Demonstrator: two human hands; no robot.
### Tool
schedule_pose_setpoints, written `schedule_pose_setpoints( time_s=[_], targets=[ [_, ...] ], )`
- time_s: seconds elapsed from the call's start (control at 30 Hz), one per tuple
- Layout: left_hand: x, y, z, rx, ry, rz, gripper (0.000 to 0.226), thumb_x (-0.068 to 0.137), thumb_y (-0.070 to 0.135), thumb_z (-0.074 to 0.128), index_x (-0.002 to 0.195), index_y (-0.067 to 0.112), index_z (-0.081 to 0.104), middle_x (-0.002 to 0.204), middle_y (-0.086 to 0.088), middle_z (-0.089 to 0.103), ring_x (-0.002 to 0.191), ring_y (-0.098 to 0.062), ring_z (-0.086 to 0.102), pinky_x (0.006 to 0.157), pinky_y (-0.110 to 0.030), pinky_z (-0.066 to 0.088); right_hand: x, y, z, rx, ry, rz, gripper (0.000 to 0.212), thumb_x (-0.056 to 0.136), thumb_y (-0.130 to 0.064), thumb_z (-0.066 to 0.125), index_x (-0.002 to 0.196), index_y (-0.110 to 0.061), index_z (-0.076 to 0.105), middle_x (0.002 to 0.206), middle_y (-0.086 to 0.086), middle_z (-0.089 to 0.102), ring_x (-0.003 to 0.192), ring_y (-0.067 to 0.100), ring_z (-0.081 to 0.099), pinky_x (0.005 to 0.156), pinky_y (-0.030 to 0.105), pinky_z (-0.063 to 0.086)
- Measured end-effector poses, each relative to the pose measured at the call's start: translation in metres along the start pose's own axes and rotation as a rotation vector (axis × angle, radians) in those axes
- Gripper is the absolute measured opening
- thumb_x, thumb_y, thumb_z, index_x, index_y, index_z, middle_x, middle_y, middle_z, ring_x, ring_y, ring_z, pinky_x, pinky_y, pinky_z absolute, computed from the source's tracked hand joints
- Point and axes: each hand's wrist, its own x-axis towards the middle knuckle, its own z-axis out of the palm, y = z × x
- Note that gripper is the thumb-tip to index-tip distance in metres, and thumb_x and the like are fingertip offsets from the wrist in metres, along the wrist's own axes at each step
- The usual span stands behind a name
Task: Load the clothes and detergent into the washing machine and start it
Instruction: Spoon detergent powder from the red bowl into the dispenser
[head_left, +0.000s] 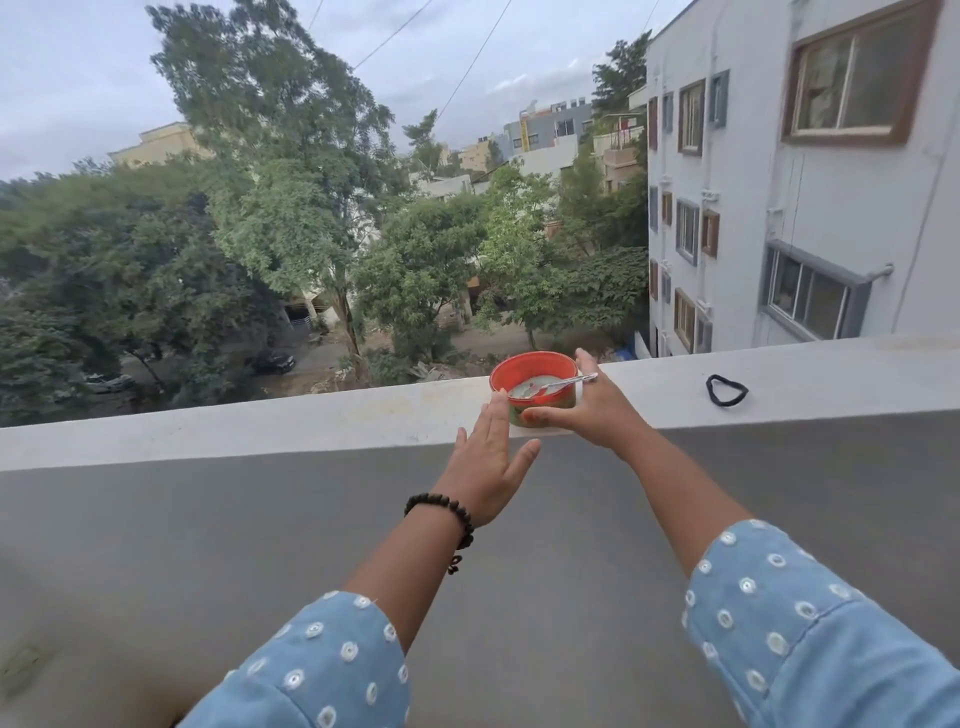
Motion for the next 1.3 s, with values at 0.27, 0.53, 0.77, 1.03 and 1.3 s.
schedule_pose_setpoints(
  time_s=[0.27, 0.53, 0.77, 1.03, 1.3],
  targets=[
    [-0.002, 0.004, 0.000, -0.237, -0.045, -0.032, 0.075, 0.095, 0.022, 0.033, 0.155, 0.023, -0.011, 0.163, 0.009, -0.004, 0.150, -0.007, 0.002, 0.123, -0.046, 0.006, 0.014, 0.004, 0.001, 0.065, 0.003, 0.013, 0.115, 0.066, -0.037, 0.089, 0.153, -0.008, 0.020, 0.145, 0.007, 0.047, 0.132, 0.022, 0.045, 0.102, 0.028, 0.038],
    [-0.009, 0.006, 0.008, -0.429, -0.024, -0.116, 0.076, 0.101, 0.020, 0.040, 0.155, 0.024, -0.013, 0.164, 0.009, 0.000, 0.136, 0.006, 0.017, 0.103, -0.012, 0.017, 0.007, 0.003, 0.005, 0.113, 0.080, -0.020, 0.081, 0.066, -0.025, 0.090, 0.133, -0.017, 0.046, 0.113, -0.003, 0.061, 0.108, 0.018, 0.058, 0.096, 0.033, 0.047],
    [-0.013, 0.008, 0.007, -0.957, 0.142, -0.333, 0.071, 0.101, 0.049, 0.040, 0.156, 0.029, -0.001, 0.160, 0.006, 0.021, 0.145, -0.010, 0.022, 0.113, -0.032, 0.021, -0.006, 0.002, 0.008, 0.159, 0.019, -0.068, 0.068, 0.059, -0.030, 0.091, 0.117, -0.028, 0.055, 0.107, -0.010, 0.068, 0.103, 0.014, 0.064, 0.096, 0.043, 0.052],
    [-0.034, -0.005, 0.004, -1.296, 0.315, -0.495, 0.052, 0.096, 0.059, 0.042, 0.130, 0.021, 0.054, 0.118, 0.001, 0.070, 0.110, -0.016, 0.065, 0.102, -0.041, 0.048, -0.045, -0.010, 0.027, 0.253, -0.078, -0.126, 0.070, 0.066, -0.014, 0.090, 0.122, -0.029, 0.050, 0.109, -0.015, 0.064, 0.105, 0.004, 0.061, 0.089, 0.022, 0.051],
    [-0.092, -0.023, -0.002, -1.604, 0.357, -0.574, 0.066, 0.092, 0.060, 0.046, 0.124, 0.004, 0.061, 0.110, -0.021, 0.072, 0.092, -0.027, 0.071, 0.086, -0.039, 0.058, -0.091, -0.026, 0.071, 0.383, -0.262, -0.162, 0.082, 0.064, -0.003, 0.089, 0.125, -0.038, 0.048, 0.117, -0.018, 0.063, 0.108, -0.006, 0.060, 0.089, 0.015, 0.049]
  ],
)
